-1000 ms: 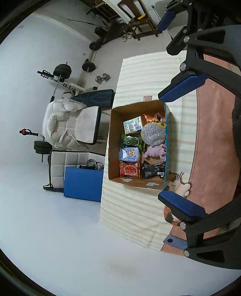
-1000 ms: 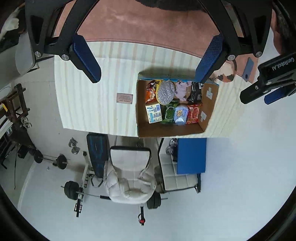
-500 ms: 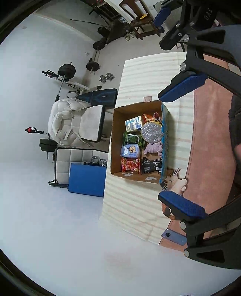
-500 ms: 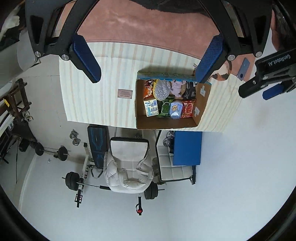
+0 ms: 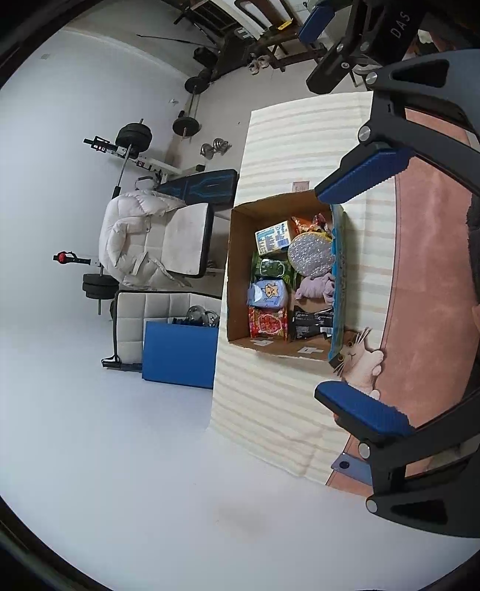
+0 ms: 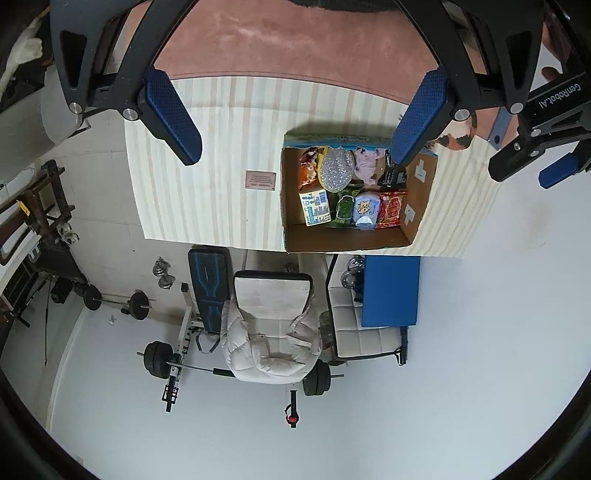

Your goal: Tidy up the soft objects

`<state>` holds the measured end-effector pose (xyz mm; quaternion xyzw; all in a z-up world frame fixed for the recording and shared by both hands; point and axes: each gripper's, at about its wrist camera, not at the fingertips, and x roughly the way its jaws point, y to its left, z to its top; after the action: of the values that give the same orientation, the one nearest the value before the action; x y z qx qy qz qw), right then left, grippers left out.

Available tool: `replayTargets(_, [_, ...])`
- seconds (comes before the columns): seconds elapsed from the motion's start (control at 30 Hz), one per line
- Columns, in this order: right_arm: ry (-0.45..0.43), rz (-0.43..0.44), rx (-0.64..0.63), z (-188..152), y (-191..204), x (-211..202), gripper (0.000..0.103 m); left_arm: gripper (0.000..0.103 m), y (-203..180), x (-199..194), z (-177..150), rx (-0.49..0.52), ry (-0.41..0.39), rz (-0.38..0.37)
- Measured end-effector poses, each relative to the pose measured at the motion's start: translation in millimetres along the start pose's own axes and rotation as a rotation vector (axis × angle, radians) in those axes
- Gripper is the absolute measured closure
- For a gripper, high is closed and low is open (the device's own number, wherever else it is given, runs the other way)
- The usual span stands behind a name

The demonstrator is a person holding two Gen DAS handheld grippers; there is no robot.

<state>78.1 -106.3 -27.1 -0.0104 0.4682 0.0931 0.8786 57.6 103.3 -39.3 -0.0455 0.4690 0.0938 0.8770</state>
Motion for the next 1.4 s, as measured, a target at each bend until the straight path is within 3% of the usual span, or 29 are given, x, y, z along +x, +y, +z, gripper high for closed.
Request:
replayTargets(1.0, [-0.010,-0.007,-0.003,7,-7,-5,0.000,0.005,-4,2,10,0.002,-0.018,0.025])
replayTargets(1.07, [-0.009,-0.007,-0.002,7,-8,-5,0.000,0.000,-5,5,12,0.012,-0.019,0.043])
replayTargets(1.4, [0.001,-0.022,-0.009,5,-10,1,0.000,0.000,1,11,15,0.005,-0.019,0.039])
